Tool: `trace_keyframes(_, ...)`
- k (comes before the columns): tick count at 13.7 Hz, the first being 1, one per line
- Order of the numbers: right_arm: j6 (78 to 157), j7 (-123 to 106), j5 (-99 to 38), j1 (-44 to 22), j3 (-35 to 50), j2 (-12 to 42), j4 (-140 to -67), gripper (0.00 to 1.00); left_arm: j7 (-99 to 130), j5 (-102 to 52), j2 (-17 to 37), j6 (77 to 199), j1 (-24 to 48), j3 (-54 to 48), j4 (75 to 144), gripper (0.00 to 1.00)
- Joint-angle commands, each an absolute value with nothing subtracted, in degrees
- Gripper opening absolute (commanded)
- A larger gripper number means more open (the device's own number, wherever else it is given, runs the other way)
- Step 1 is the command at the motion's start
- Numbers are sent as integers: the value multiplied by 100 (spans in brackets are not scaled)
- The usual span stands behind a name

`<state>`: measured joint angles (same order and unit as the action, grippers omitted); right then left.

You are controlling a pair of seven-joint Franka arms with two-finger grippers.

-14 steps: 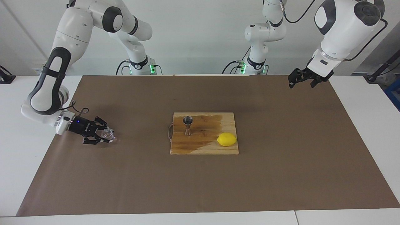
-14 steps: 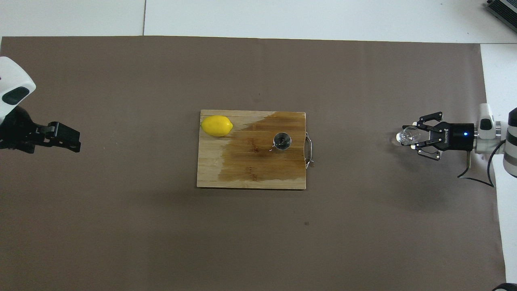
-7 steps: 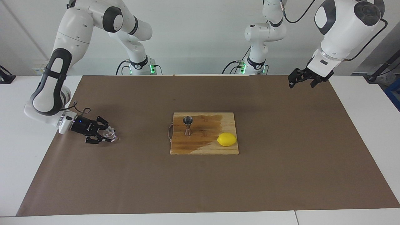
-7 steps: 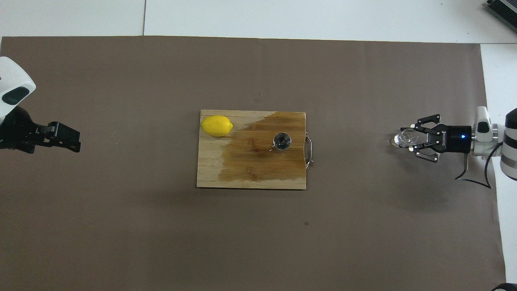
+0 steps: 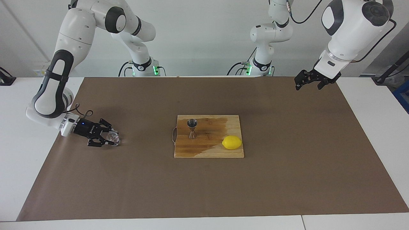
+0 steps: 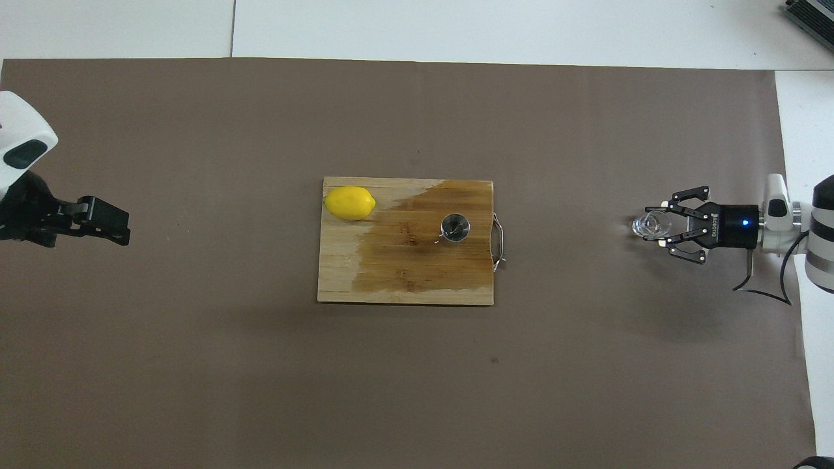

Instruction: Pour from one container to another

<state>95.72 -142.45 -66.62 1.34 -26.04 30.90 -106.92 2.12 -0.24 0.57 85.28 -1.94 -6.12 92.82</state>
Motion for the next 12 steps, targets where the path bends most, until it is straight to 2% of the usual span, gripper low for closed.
trace_keyframes(1, 9537, -14458, -6987, 114, -2628, 2988, -10837, 100, 255, 44, -114, 8499, -220, -624, 9457, 100)
trace_keyframes(5, 9168, -14213, -7233, 114, -2628, 2901, -10740, 100, 255, 44, -114, 8499, -211, -624, 9457, 100)
trace_keyframes(8, 9342, -13092, -7225, 70, -2611, 2357, -10723, 100, 255, 44, -114, 8499, -220, -624, 9457, 100)
trace_keyframes(12, 10429, -10659, -6717, 44, -2085, 1584, -10521, 100, 255, 44, -114, 8499, -211, -624, 9457, 100)
